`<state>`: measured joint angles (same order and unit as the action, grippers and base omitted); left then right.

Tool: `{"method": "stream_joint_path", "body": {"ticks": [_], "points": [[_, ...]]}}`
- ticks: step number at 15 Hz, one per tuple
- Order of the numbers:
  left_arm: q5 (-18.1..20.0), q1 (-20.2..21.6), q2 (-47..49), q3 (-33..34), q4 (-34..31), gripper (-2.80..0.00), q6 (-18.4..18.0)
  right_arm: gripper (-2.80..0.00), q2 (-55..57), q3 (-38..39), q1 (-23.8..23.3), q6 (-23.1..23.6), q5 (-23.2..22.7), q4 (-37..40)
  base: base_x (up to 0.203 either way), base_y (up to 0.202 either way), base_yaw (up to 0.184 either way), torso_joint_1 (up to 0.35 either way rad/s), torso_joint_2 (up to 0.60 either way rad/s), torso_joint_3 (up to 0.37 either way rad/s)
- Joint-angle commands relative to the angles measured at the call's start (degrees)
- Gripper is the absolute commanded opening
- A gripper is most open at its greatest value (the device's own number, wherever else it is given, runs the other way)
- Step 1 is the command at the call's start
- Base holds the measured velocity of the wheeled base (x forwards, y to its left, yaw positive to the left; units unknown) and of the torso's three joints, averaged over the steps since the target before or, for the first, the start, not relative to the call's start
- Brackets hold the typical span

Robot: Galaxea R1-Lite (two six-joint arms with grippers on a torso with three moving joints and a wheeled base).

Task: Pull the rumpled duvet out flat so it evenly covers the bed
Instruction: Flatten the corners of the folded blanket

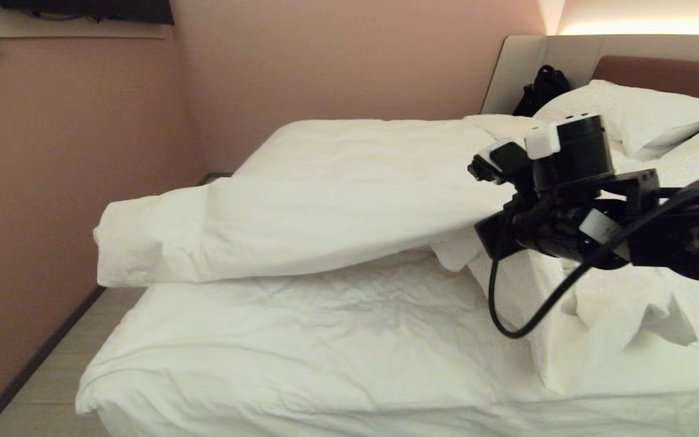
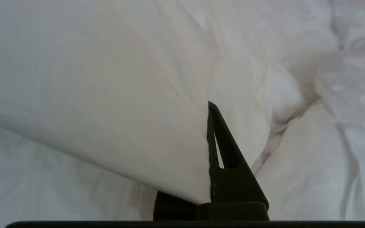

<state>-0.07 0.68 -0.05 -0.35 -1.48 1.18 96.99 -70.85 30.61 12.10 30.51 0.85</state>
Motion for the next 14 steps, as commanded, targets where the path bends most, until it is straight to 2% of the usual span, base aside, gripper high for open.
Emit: {"method": "stream_joint_path", "body": {"ticks": [1,5,9,11,14], "points": [[-0.01,0.02,0.05,0.00,-0.02,-2.80,0.05,-2.80,-7.83,5.79,1.59,-3.92,-8.82,3.23,0.000,0.000,0.000,0.000,0.00,0.000],[-0.01,0.02,0.05,0.00,-0.02,-2.80,0.05,-2.80,-12.78,12.76,6.41,-7.72,-14.13,3.28,0.000,0.000,0.000,0.000,0.00,0.000],[-0.01,0.02,0.05,-0.09,-0.02,-2.80,0.05,-2.80,-12.90,16.44,8.03,-10.23,-16.07,3.28,0.000,0.000,0.000,0.000,0.00,0.000],[-0.01,0.02,0.05,-0.04,-0.02,-2.80,0.05,-2.80,-13.89,19.25,8.48,-10.98,-20.16,3.27,0.000,0.000,0.000,0.000,0.00,0.000],[-0.01,0.02,0.05,0.00,-0.02,-2.80,0.05,-2.80,-14.11,23.65,8.85,-11.31,-23.04,3.19,0.000,0.000,0.000,0.000,0.00,0.000]]}}
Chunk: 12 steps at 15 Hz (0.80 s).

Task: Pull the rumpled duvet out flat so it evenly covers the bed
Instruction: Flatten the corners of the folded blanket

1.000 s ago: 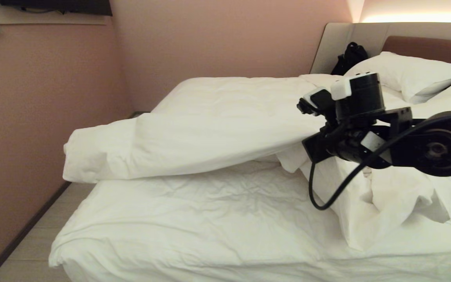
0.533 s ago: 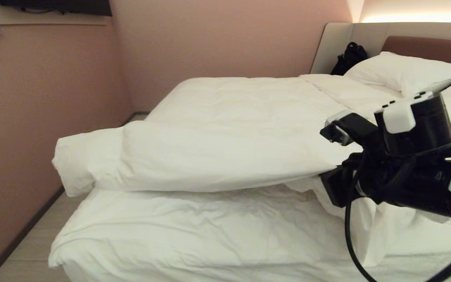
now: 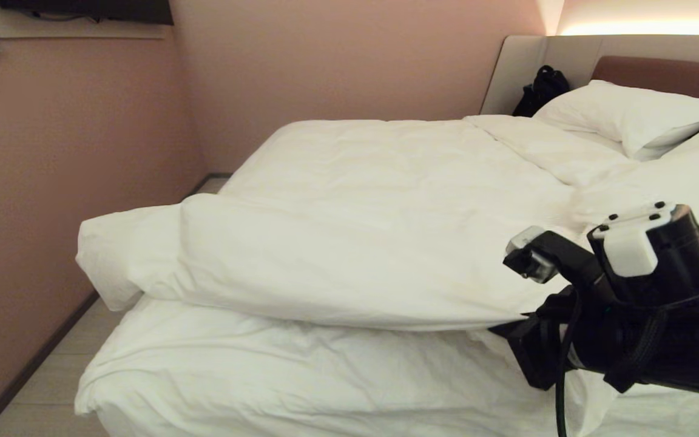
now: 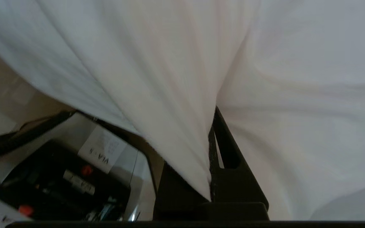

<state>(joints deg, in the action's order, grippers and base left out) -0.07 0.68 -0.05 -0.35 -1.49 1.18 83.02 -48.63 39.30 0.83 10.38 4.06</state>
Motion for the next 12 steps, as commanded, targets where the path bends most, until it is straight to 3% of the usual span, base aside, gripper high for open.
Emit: {"method": "stream_joint_path", "body": {"ticks": [1,7,12], "points": [[-0.01,0.02,0.05,0.00,-0.01,-2.80,0.05,-2.80,-0.14,2.52,0.16,-0.04,-3.74,-0.12,0.000,0.000,0.000,0.000,0.00,0.000],[-0.01,0.02,0.05,0.00,-0.01,-2.80,0.05,-2.80,-1.03,6.57,3.63,-2.39,-9.33,-0.26,0.000,0.000,0.000,0.000,0.00,0.000],[-0.01,0.02,0.05,0.00,-0.01,-2.80,0.05,-2.80,0.30,9.07,4.73,-2.27,-9.86,-0.63,0.000,0.000,0.000,0.000,0.00,0.000]]}}
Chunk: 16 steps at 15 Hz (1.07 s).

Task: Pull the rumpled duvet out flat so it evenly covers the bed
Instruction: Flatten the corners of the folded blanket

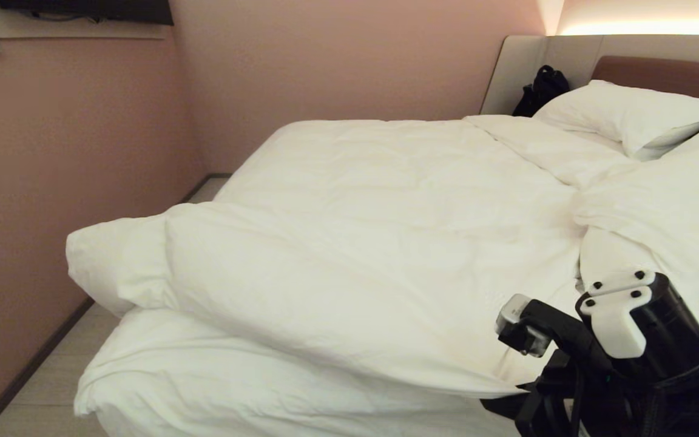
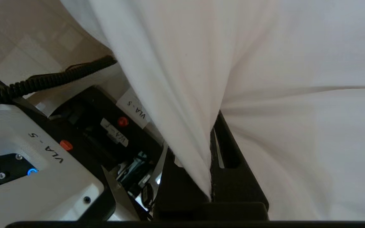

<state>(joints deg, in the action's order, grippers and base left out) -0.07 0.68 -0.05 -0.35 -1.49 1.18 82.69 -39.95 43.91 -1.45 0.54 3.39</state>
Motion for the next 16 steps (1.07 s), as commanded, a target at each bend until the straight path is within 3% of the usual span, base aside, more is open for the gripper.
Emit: {"method": "stream_joint_path", "body": {"ticks": [1,9,13,16], "points": [[-0.02,0.02,0.05,0.00,-0.01,-2.80,0.05,0.00,0.71,0.49,0.12,-0.05,-0.01,0.04,0.000,0.000,0.000,0.000,0.00,0.000],[-0.02,0.02,0.05,-0.06,-0.01,-2.80,0.05,0.00,-1.61,0.89,0.31,-0.11,-0.11,0.11,0.000,0.000,0.000,0.000,0.00,0.000],[-0.02,0.02,0.05,0.00,-0.01,-2.80,0.05,0.00,-9.57,-1.19,0.33,-0.03,-4.57,0.27,0.000,0.000,0.000,0.000,0.00,0.000],[-0.02,0.02,0.05,0.00,-0.01,-2.80,0.05,0.00,-10.88,-3.92,-1.29,-3.47,-5.70,-0.13,0.000,0.000,0.000,0.000,0.00,0.000]]}}
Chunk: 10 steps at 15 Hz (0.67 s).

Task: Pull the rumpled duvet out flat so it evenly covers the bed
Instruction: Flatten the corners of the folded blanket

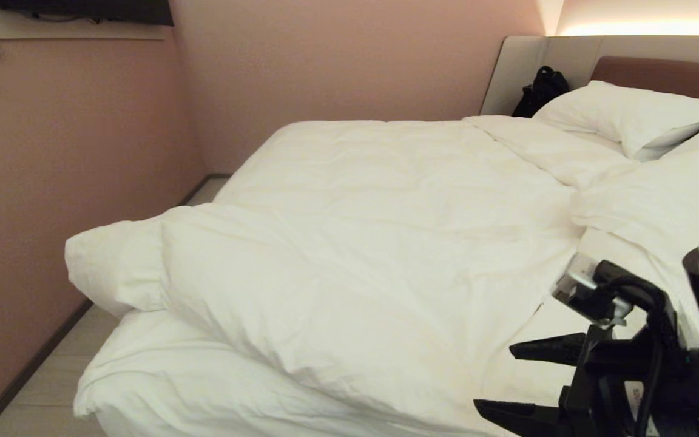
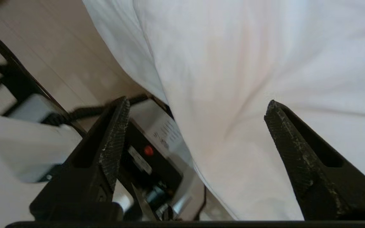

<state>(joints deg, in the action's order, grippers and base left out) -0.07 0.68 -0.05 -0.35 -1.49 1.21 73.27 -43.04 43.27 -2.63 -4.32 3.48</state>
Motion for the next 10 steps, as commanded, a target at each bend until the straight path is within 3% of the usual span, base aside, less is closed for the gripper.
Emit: {"method": "stream_joint_path", "body": {"ticks": [1,2,3,5,10], "points": [[-0.01,0.02,0.05,-0.01,-0.01,-2.80,0.02,0.00,-1.41,-1.13,-1.19,-3.61,-0.86,-1.04,0.000,0.000,0.000,0.000,0.00,0.000],[-0.01,0.02,0.05,0.00,-0.01,-2.80,0.02,0.00,-1.17,-1.17,-1.55,-4.06,-0.86,-2.54,0.000,0.000,0.000,0.000,0.00,0.000],[-0.01,0.02,0.05,0.00,-0.01,-2.80,0.02,-2.80,-0.85,-1.17,-1.87,-4.05,-0.69,-4.26,0.000,0.000,0.000,0.000,0.00,0.000],[-0.01,0.02,0.05,0.00,-0.01,-2.80,0.02,-2.80,0.78,-1.74,-2.53,-4.54,-0.41,-6.98,0.000,0.000,0.000,0.000,0.00,0.000],[-0.01,0.02,0.05,0.00,-0.01,-2.80,0.02,-2.80,9.63,-8.88,-4.96,-12.96,2.32,-7.28,0.000,0.000,0.000,0.000,0.00,0.000]]}}
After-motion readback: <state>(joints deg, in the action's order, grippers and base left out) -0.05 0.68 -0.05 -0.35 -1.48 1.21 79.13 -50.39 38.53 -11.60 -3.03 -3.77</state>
